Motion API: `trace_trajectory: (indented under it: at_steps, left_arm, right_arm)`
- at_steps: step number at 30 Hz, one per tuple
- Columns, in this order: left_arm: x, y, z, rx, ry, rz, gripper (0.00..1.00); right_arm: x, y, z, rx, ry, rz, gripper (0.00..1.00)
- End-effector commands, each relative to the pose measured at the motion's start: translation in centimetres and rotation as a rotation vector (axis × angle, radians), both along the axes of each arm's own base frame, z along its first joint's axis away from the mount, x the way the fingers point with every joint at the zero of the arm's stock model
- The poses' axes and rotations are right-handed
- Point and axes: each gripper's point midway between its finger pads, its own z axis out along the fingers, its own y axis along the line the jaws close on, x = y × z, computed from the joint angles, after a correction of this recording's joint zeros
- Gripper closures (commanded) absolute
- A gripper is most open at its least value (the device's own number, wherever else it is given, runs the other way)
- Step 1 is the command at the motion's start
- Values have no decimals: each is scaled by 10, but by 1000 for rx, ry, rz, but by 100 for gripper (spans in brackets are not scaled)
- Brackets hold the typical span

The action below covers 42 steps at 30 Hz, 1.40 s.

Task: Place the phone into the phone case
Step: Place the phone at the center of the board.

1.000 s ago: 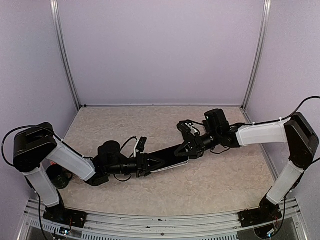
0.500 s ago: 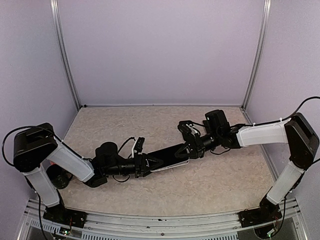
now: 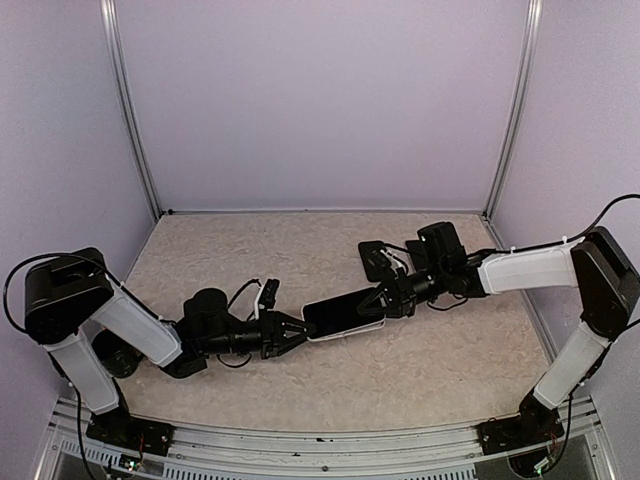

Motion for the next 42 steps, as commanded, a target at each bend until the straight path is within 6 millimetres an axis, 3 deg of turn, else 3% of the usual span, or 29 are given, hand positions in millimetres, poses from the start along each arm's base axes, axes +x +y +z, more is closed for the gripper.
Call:
trace_trajectory:
  at_steps: [1, 6, 24, 34, 42]
  left_arm:
    - [6, 2, 2, -4, -15, 16, 81]
    - [4, 4, -1, 5, -9, 14, 84]
    - [7, 19, -4, 19, -1, 41, 94]
    - [15, 43, -20, 128, -15, 135, 94]
    - [27, 70, -13, 251, -86, 258, 94]
  right_arm:
    - [-7, -4, 15, 55, -50, 39, 100]
    - [-5, -9, 6, 36, -40, 27, 100]
    - [18, -37, 18, 97, -38, -55, 100]
    - [37, -56, -22, -13, 7, -174, 100]
    - [44, -68, -45, -53, 52, -229, 100]
